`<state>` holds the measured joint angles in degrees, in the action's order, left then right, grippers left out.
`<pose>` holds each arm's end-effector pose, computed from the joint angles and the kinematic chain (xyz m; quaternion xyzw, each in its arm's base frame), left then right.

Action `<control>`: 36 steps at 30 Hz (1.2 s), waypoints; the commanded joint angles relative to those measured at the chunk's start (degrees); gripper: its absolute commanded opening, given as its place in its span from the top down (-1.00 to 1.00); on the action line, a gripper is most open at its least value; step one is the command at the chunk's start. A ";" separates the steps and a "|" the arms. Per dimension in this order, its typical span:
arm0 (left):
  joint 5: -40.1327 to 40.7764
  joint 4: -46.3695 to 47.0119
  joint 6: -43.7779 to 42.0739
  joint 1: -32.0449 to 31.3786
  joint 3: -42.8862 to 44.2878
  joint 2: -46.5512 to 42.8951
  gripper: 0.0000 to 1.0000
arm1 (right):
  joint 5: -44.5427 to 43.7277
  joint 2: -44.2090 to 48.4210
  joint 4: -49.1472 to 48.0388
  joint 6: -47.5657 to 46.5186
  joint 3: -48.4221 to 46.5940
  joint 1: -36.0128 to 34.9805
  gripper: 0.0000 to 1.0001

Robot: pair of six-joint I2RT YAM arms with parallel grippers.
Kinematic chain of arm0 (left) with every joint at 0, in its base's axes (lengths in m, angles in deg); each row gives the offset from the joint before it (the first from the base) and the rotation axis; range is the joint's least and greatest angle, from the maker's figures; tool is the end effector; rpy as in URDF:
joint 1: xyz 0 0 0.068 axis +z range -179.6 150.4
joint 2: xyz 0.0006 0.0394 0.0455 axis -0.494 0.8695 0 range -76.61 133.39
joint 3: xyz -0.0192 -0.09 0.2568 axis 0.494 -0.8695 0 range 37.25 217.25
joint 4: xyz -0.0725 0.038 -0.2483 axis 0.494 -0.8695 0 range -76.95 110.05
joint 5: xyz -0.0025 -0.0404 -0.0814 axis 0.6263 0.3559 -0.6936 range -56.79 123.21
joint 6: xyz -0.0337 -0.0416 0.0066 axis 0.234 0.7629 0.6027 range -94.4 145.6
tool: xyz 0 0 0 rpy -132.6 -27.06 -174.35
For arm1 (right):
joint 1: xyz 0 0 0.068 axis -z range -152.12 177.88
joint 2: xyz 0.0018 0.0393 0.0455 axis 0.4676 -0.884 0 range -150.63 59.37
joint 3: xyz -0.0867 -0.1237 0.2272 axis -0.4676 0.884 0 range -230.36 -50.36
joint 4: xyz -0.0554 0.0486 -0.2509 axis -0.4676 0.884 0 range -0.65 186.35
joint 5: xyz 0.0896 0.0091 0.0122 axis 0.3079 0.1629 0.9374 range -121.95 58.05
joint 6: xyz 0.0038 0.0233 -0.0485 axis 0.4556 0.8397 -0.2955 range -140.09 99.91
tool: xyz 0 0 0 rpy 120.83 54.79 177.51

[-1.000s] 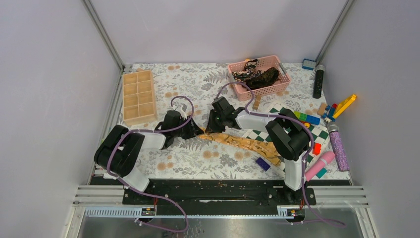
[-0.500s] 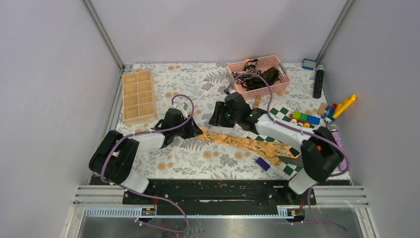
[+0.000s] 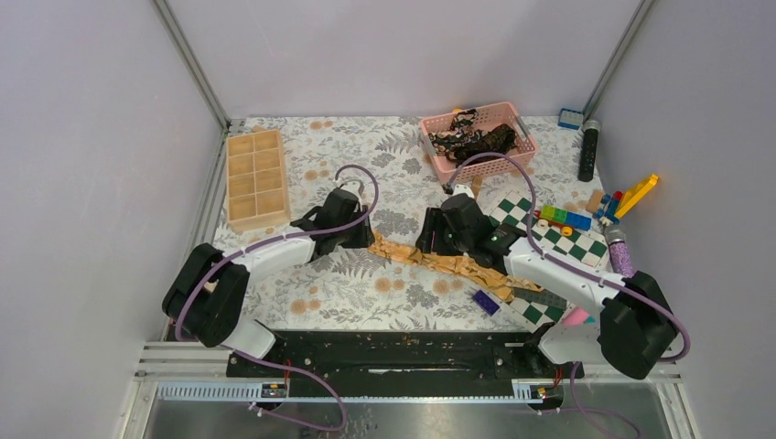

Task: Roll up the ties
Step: Roll the tie at the center of the board.

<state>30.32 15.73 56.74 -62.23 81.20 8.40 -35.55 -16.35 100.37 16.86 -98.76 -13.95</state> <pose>0.2502 -0.1621 0.1828 0.0216 0.9247 -0.2202 0.3099 0.2146 0.1891 0.2423 -0.0246 0.8994 0.2545 0.3545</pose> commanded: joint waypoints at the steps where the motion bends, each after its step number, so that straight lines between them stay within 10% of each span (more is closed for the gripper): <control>1: 11.87 -7.70 -5.29 -2.64 5.63 -0.11 0.39 | -3.60 4.32 -0.13 0.26 1.70 0.48 -0.23; 36: 51.12 -31.62 -14.46 -19.71 23.34 19.01 0.45 | -14.28 18.97 5.15 1.01 8.67 0.48 -0.29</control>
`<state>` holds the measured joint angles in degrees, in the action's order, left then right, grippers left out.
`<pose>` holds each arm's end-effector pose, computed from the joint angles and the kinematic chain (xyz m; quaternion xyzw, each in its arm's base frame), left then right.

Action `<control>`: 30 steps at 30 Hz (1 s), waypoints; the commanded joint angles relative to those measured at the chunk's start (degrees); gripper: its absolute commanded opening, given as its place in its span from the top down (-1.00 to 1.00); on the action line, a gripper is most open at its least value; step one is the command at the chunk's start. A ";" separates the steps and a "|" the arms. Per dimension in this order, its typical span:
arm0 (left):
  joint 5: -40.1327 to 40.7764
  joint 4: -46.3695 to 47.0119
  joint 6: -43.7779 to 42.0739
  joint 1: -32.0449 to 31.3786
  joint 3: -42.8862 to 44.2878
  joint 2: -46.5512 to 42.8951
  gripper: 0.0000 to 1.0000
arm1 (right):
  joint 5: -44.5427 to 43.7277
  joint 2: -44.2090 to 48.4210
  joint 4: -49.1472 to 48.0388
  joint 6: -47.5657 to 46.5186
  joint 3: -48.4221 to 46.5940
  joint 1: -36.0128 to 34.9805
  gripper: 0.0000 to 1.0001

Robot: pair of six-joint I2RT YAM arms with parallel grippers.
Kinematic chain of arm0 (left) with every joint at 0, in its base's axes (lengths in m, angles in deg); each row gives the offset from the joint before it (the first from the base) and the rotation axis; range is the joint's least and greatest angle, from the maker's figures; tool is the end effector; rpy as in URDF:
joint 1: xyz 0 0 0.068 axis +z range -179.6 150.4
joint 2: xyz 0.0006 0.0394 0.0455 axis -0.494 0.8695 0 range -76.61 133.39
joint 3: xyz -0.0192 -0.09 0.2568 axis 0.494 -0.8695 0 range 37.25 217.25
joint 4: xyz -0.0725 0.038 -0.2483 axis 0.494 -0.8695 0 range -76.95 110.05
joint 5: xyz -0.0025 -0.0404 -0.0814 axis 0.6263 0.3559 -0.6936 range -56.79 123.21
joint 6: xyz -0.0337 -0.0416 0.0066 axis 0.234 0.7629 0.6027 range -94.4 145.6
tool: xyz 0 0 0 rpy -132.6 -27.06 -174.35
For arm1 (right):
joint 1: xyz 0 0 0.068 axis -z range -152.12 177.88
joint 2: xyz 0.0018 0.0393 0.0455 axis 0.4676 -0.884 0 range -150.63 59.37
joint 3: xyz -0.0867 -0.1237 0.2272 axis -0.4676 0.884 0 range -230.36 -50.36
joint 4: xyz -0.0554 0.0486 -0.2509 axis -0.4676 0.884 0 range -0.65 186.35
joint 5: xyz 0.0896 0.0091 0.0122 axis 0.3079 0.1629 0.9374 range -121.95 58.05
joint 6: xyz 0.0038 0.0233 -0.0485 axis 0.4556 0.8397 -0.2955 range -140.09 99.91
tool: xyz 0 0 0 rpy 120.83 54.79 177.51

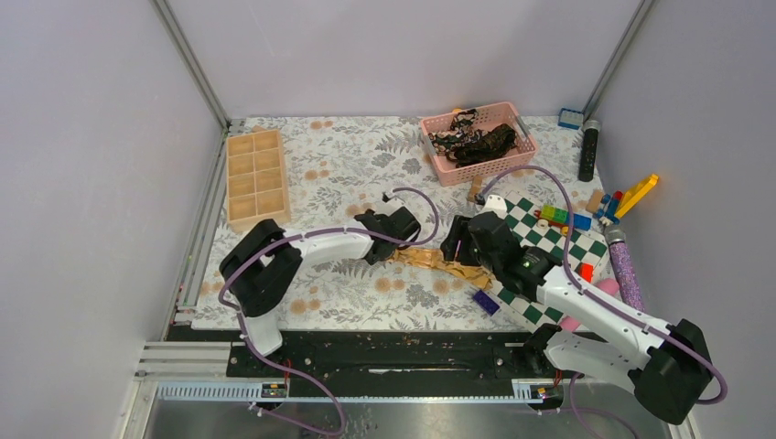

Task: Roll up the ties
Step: Roll the tie at the center of the board.

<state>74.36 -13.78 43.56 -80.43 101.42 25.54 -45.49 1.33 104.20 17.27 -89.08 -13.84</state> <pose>0.2312 -0.2464 0.1723 0.2083 0.9024 0.2028 0.3181 0.1706 0.1410 0.2521 0.0218 0.8789 0.2156 0.4248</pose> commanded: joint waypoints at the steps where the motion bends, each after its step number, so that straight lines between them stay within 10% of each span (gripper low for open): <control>1: 7.85 -2.44 -1.40 -1.97 3.55 2.51 0.45 | -4.84 1.33 1.87 0.56 -1.15 0.39 -0.29; 30: 9.91 -6.61 1.82 -7.44 8.70 12.02 0.32 | -5.97 1.94 4.64 1.40 -0.65 0.53 -0.33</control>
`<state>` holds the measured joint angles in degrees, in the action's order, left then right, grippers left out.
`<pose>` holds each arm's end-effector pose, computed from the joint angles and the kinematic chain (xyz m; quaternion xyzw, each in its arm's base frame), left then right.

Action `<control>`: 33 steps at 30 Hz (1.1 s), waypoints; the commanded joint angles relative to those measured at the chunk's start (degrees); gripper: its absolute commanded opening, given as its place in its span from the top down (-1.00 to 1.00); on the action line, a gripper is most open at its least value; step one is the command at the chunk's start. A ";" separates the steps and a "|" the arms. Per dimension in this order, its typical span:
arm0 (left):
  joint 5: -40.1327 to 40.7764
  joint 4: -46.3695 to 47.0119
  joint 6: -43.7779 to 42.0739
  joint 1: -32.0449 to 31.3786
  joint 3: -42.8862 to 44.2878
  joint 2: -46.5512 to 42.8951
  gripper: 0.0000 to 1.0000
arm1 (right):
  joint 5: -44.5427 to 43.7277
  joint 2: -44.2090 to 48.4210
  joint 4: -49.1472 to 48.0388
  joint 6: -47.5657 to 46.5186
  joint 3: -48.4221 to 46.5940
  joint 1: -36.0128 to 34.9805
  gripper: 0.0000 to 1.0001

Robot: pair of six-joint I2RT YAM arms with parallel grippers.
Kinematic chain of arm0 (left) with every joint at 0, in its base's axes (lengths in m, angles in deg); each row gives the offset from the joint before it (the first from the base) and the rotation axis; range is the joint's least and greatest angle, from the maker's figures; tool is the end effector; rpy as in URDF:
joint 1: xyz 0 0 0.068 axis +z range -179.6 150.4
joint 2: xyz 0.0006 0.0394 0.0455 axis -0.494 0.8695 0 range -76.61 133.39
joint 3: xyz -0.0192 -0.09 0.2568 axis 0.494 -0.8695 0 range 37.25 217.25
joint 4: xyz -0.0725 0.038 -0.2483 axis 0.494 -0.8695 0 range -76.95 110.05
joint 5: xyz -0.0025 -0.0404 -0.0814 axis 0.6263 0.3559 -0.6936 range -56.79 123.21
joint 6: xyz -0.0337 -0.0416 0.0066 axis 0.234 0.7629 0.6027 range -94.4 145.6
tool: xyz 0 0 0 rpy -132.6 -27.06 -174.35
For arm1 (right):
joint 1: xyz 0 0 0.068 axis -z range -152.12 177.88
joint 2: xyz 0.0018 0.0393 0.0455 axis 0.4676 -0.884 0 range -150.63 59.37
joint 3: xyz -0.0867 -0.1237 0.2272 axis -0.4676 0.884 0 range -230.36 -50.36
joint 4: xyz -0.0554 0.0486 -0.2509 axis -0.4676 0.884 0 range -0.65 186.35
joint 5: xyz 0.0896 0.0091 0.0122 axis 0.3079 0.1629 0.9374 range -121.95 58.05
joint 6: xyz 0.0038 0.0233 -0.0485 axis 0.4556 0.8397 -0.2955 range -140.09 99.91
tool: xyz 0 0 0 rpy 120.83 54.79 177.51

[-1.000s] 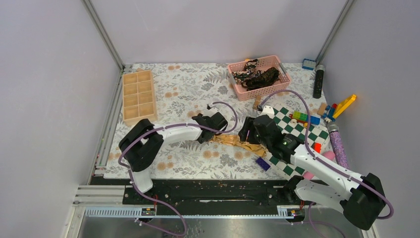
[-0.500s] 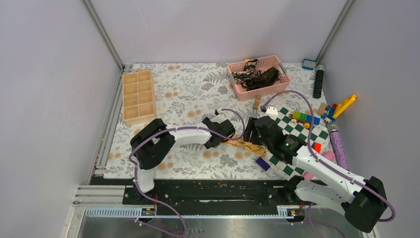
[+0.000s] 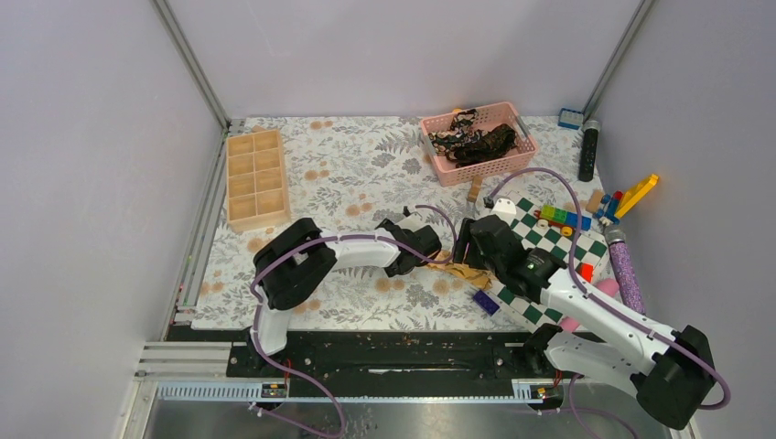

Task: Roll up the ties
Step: Roll the tie at the center of the board.

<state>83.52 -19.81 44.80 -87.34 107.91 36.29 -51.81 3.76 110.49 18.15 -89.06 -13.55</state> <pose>0.2143 -0.2877 0.1406 0.2704 0.8621 0.2933 0.3126 0.1635 0.1282 0.2513 0.0508 0.8873 0.1573 0.4306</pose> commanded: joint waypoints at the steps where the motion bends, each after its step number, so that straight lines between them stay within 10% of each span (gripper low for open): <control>1: 0.61 -0.57 0.65 -0.54 2.31 1.28 0.30 | 0.35 -0.61 -1.64 0.44 -0.74 0.28 -0.33; 33: -12.44 -0.56 1.37 -1.06 5.66 -0.29 0.07 | 2.67 -3.37 -4.08 0.45 -0.85 0.22 -0.35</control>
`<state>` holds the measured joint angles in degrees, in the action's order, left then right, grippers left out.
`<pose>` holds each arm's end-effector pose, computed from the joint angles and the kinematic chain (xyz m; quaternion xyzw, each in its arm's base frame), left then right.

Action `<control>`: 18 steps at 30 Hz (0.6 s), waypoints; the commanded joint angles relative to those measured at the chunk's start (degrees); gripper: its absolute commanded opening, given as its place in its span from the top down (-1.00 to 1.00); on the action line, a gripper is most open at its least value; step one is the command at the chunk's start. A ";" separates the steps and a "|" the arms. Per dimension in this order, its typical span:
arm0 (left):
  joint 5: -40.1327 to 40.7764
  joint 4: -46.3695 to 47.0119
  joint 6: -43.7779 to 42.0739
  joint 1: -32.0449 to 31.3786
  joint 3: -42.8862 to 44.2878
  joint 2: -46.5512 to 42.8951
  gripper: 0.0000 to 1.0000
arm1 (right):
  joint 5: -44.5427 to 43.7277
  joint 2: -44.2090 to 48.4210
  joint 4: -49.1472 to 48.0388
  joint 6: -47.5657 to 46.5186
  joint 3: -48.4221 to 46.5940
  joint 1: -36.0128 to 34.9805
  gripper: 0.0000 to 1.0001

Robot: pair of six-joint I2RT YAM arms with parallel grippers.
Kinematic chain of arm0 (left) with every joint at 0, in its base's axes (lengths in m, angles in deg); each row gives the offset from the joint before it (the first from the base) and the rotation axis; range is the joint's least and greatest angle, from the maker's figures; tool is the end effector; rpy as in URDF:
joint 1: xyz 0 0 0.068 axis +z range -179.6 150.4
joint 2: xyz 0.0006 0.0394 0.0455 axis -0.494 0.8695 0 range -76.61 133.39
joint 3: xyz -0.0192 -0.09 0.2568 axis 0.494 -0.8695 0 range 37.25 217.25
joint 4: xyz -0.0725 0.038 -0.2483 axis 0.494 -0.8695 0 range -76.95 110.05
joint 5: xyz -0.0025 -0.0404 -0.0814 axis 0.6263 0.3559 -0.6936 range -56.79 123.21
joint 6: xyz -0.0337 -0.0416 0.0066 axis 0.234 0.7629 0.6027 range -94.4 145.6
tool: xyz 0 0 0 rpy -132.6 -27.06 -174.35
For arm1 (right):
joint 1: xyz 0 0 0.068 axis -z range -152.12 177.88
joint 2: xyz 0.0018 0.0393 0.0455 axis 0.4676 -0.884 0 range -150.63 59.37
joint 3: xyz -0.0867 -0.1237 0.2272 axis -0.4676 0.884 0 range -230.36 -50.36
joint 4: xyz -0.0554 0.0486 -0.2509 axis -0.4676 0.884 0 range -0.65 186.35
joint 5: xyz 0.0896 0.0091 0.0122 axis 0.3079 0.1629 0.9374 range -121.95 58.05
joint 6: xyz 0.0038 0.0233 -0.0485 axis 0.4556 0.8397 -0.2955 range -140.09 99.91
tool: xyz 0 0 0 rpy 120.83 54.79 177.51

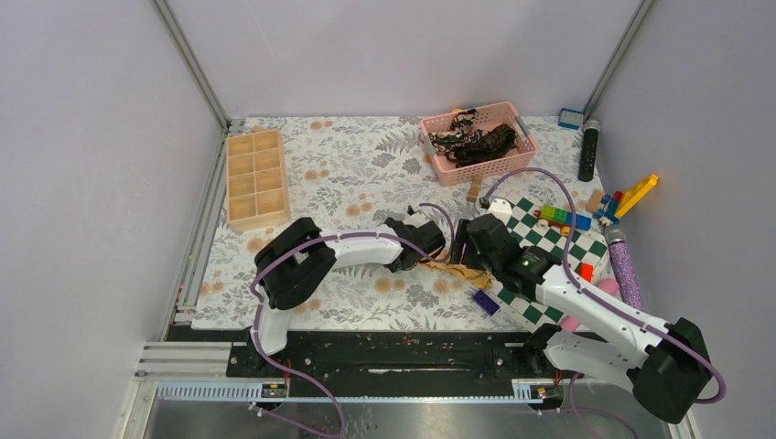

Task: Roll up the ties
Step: Roll the tie at the center of the board.

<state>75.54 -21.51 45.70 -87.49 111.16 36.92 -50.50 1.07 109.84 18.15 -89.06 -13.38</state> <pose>0.2159 -0.2986 0.1464 0.2749 0.8887 0.2348 0.2822 0.1688 0.1331 0.2431 0.0444 0.8963 0.1539 0.4136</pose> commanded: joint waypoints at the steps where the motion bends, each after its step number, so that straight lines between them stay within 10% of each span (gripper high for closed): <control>1: -4.86 1.15 0.46 -0.91 2.49 -0.82 0.07 | 1.62 -0.77 -3.54 0.44 -0.86 0.08 -0.35; 18: -6.97 -0.73 1.39 0.45 5.14 -5.22 0.01 | -1.40 5.80 -2.60 -3.49 -3.11 0.13 -0.39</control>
<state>71.01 -22.61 46.42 -87.08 112.78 35.90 -50.37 4.02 109.23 16.68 -89.08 -13.36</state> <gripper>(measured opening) 0.491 0.687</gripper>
